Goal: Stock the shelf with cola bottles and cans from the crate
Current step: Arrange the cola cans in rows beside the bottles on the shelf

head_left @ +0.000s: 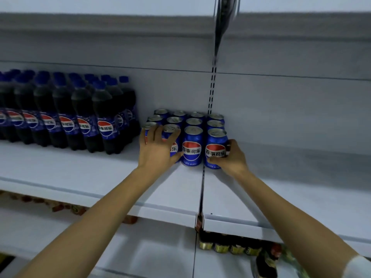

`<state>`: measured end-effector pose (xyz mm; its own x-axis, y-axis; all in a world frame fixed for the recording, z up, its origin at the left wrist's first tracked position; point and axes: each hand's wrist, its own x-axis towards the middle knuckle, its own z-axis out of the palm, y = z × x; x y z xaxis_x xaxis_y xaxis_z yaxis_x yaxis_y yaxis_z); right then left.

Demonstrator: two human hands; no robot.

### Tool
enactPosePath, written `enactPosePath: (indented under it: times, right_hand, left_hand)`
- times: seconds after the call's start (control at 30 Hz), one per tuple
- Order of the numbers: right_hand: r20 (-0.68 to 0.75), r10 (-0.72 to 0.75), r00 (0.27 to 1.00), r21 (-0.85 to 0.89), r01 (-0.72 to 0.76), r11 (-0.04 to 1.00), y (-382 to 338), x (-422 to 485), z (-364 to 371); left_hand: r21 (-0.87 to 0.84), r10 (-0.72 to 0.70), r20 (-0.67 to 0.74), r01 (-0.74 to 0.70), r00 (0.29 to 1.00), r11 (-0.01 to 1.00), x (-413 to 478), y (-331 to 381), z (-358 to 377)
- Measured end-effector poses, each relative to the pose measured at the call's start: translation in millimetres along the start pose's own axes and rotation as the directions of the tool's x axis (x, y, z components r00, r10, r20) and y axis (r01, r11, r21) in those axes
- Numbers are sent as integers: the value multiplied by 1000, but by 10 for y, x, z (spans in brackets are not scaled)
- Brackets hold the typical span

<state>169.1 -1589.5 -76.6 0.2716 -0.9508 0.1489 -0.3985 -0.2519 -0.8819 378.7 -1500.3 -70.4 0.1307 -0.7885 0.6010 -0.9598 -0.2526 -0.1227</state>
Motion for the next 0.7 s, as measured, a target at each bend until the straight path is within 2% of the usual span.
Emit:
enactPosePath:
  times: [0.27, 0.43, 0.53, 0.7]
  right_hand:
    - [-18, -58, 998, 35, 59, 998, 126, 30, 68]
    - [-18, -26, 1000, 7, 26, 1000, 116, 26, 96]
    - [-33, 10, 999, -20, -10, 1000, 67, 15, 112]
    - [-41, 110, 993, -70, -112, 991, -21, 7, 139]
  left_hand:
    - [-72, 35, -61, -40, 998, 997, 21, -62, 121]
    - [-129, 37, 5, -36, 999, 991, 16, -89, 41]
    - [-147, 86, 12, -83, 996, 986, 24, -161, 40]
    - [-192, 181, 160, -150, 970, 970, -12, -288, -82]
